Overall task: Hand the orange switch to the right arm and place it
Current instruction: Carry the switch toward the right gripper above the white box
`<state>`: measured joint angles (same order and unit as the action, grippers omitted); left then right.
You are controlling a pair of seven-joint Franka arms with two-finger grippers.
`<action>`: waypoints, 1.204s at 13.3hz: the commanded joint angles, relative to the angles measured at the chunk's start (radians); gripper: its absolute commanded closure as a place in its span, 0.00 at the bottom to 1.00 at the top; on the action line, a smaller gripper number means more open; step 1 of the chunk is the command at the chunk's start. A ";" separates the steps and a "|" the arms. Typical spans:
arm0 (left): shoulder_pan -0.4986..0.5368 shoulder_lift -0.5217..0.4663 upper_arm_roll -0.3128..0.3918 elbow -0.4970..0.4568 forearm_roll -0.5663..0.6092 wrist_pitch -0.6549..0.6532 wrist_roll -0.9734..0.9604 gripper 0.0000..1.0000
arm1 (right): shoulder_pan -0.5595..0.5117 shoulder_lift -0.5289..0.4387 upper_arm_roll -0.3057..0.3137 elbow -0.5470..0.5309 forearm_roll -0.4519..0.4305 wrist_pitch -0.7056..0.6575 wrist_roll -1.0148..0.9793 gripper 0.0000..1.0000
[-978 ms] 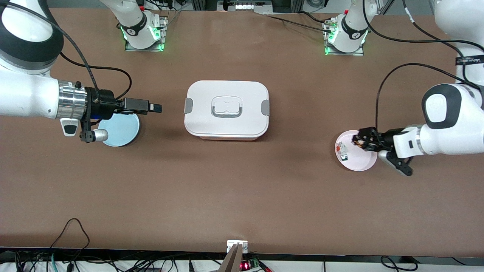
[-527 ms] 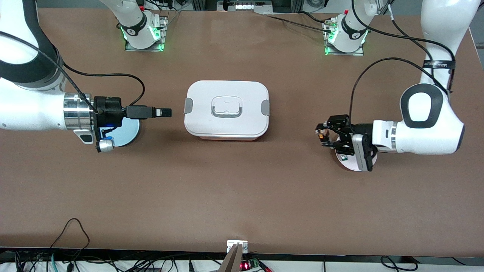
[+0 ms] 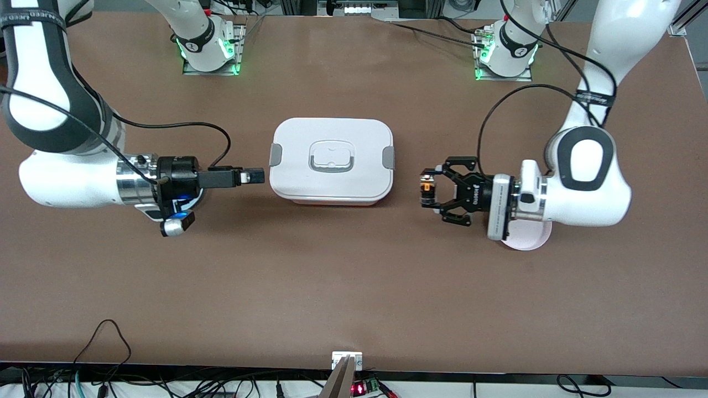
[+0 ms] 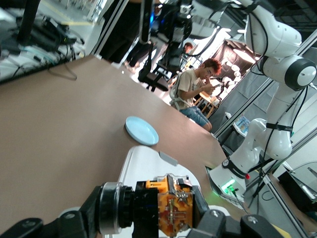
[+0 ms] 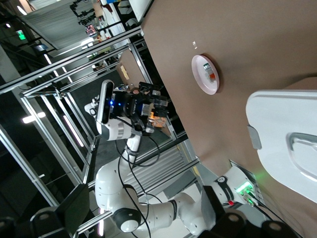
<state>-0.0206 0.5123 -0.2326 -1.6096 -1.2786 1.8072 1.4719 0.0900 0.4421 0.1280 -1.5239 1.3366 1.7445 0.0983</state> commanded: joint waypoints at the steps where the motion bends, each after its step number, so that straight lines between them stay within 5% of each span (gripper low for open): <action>1: -0.088 0.026 -0.002 0.010 -0.150 0.104 0.169 0.84 | 0.042 0.029 0.001 -0.007 0.094 0.059 -0.048 0.00; 8: -0.292 0.025 -0.002 0.020 -0.516 0.403 0.278 0.86 | 0.103 0.078 0.001 -0.077 0.263 0.145 -0.179 0.00; 16: -0.295 0.025 -0.002 0.019 -0.524 0.403 0.294 0.86 | 0.198 0.078 0.001 -0.105 0.375 0.204 -0.187 0.00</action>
<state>-0.3126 0.5379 -0.2363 -1.5984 -1.7716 2.2045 1.7341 0.2572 0.5346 0.1306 -1.6156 1.6679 1.9124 -0.0699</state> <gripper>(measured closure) 0.273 0.000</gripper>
